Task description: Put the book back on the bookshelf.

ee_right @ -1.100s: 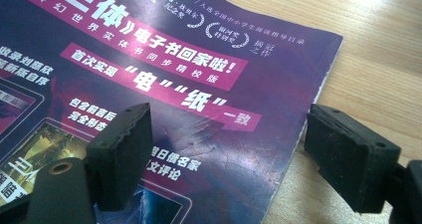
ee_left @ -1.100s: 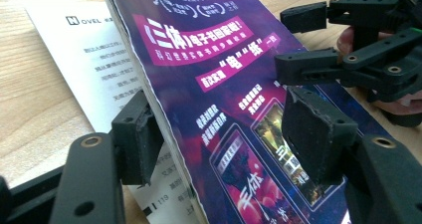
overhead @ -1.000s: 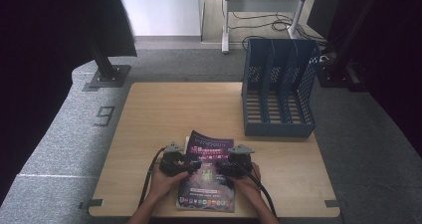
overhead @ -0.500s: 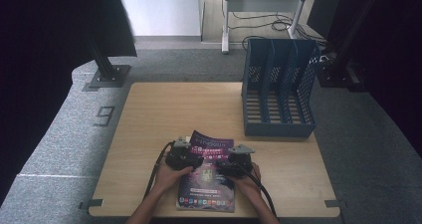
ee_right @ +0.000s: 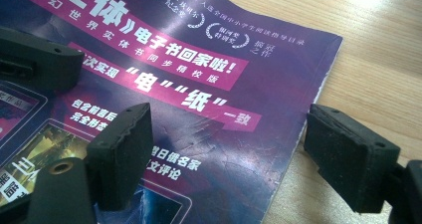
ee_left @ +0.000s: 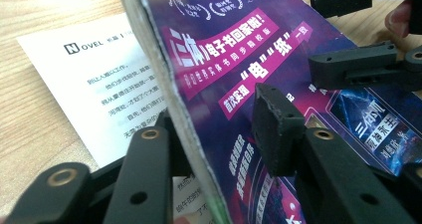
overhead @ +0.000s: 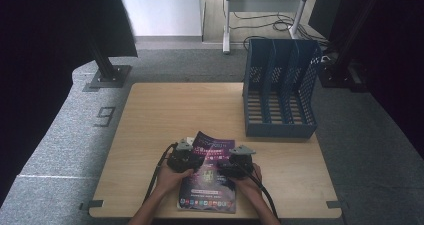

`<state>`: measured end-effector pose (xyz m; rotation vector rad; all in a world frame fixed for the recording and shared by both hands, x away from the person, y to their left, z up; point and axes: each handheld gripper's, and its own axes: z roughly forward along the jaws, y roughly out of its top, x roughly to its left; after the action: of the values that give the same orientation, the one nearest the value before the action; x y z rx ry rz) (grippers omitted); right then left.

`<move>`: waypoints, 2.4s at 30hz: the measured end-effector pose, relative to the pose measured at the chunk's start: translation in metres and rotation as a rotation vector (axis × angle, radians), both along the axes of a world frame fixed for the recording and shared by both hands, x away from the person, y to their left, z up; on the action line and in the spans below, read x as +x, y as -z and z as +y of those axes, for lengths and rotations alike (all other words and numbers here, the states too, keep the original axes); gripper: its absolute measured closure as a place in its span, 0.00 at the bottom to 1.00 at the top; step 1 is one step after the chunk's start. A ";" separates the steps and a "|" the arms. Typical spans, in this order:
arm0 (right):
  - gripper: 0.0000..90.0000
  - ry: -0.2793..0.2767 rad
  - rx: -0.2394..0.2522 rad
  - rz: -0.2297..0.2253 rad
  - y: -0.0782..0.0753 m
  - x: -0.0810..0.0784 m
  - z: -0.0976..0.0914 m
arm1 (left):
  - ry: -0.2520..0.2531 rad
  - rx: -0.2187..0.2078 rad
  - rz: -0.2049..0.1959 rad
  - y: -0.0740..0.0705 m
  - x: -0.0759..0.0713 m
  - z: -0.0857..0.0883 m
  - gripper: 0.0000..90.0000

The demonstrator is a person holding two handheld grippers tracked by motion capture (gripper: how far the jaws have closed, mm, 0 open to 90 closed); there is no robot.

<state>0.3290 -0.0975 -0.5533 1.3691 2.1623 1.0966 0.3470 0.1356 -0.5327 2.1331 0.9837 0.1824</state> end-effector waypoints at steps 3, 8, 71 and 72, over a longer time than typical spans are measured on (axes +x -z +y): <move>0.21 0.000 -0.001 -0.001 0.000 0.000 0.000 | 0.006 -0.004 -0.013 -0.001 -0.002 -0.001 0.77; 0.21 0.000 -0.001 -0.001 0.000 0.000 0.000 | 0.010 -0.004 -0.037 -0.002 -0.004 -0.002 0.82; 0.20 -0.050 0.094 -0.002 -0.016 -0.006 -0.018 | 0.076 -0.142 -0.267 -0.035 -0.029 -0.007 0.98; 0.20 -0.051 0.096 -0.003 -0.016 -0.007 -0.018 | 0.077 -0.143 -0.269 -0.036 -0.029 -0.007 0.98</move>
<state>0.3225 -0.1157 -0.5370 1.3579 2.1795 1.2355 0.3180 0.1286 -0.4968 1.9514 0.7348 0.3409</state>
